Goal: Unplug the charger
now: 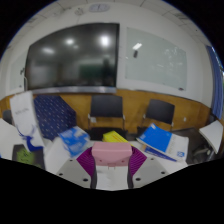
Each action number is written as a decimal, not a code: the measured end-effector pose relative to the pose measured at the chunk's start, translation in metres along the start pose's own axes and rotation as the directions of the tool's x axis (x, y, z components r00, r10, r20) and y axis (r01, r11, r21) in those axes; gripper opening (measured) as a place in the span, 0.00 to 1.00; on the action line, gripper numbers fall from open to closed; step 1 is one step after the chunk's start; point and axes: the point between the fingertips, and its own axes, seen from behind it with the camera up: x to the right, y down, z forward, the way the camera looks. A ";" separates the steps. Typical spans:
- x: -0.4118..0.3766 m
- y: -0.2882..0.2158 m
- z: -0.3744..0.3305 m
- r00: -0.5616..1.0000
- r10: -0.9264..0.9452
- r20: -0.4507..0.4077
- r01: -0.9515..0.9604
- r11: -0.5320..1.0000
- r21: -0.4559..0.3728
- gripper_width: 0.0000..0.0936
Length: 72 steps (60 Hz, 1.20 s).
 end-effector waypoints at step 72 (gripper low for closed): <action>0.019 0.043 -0.372 1.000 0.025 -0.017 -0.029 0.965 -0.262 0.91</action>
